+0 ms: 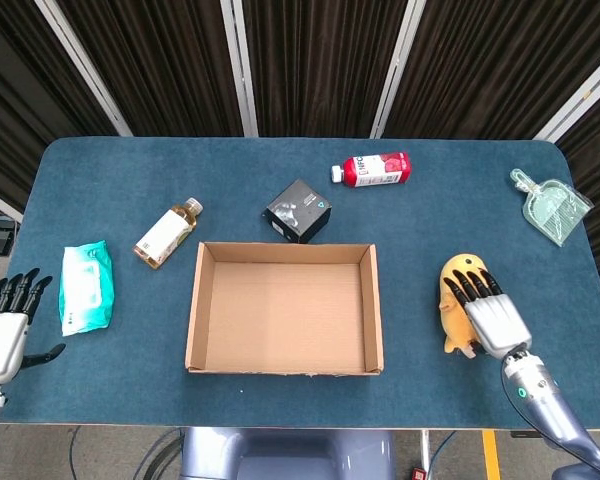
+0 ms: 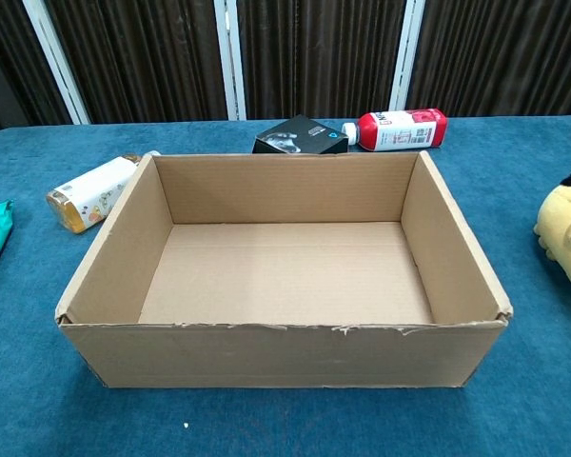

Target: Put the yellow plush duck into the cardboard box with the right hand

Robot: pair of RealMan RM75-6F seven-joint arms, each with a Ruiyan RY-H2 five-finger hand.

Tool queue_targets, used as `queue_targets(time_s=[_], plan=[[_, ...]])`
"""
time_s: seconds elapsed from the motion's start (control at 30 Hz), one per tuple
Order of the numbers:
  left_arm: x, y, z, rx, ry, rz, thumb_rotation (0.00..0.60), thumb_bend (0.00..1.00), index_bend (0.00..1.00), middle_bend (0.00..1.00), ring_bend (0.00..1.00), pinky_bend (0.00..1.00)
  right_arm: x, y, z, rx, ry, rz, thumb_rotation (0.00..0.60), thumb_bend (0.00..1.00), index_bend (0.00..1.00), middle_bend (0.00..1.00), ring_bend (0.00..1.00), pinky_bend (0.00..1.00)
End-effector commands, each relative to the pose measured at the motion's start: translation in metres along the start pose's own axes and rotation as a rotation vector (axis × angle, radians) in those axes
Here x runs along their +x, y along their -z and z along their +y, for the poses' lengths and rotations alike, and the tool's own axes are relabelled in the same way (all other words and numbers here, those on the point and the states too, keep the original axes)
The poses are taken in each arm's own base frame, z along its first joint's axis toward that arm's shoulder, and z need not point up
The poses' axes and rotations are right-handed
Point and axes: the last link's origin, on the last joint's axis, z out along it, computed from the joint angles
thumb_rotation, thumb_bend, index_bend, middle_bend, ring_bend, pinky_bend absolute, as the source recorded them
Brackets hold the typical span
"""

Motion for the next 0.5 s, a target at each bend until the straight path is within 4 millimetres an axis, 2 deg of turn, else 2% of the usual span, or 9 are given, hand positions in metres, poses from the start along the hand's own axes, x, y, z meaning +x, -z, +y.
queue_targets(time_s=[0.03, 0.13, 0.2, 0.27, 0.3, 0.33, 0.4, 0.5], plan=[[-0.001, -0.002, 0.000, 0.007, -0.007, 0.001, 0.600, 0.09, 0.09, 0.00, 0.00, 0.00, -0.002, -0.009, -0.007, 0.024, 0.005, -0.022, 0.600, 0.00, 0.00, 0.00, 0.00, 0.00], [-0.002, -0.002, 0.002, 0.009, -0.012, 0.003, 0.600, 0.09, 0.09, 0.00, 0.00, 0.00, -0.009, -0.019, -0.013, 0.047, 0.004, -0.060, 0.600, 0.00, 0.01, 0.00, 0.00, 0.00], [-0.003, -0.003, 0.003, 0.012, -0.014, 0.000, 0.600, 0.09, 0.09, 0.00, 0.00, 0.00, -0.015, -0.025, -0.015, 0.056, 0.009, -0.089, 0.600, 0.04, 0.09, 0.00, 0.00, 0.00], [-0.004, -0.004, 0.002, 0.019, -0.019, -0.005, 0.600, 0.09, 0.09, 0.00, 0.00, 0.00, -0.020, -0.030, -0.014, 0.059, 0.022, -0.110, 0.600, 0.10, 0.24, 0.03, 0.00, 0.01], [-0.004, -0.005, 0.003, 0.022, -0.021, -0.007, 0.600, 0.09, 0.09, 0.00, 0.00, 0.00, -0.021, -0.032, -0.014, 0.060, 0.028, -0.112, 0.600, 0.13, 0.32, 0.08, 0.01, 0.05], [-0.005, -0.005, 0.003, 0.023, -0.024, -0.011, 0.600, 0.09, 0.09, 0.00, 0.00, 0.00, -0.021, -0.034, -0.013, 0.060, 0.034, -0.109, 0.600, 0.14, 0.36, 0.11, 0.03, 0.08], [-0.006, -0.006, 0.003, 0.024, -0.024, -0.019, 0.600, 0.09, 0.09, 0.00, 0.00, 0.00, -0.022, -0.035, -0.013, 0.065, 0.040, -0.109, 0.600, 0.17, 0.47, 0.25, 0.13, 0.23], [-0.006, -0.006, 0.003, 0.025, -0.029, -0.029, 0.600, 0.09, 0.09, 0.00, 0.00, 0.00, -0.023, -0.036, -0.013, 0.071, 0.048, -0.107, 0.600, 0.22, 0.53, 0.37, 0.28, 0.38]])
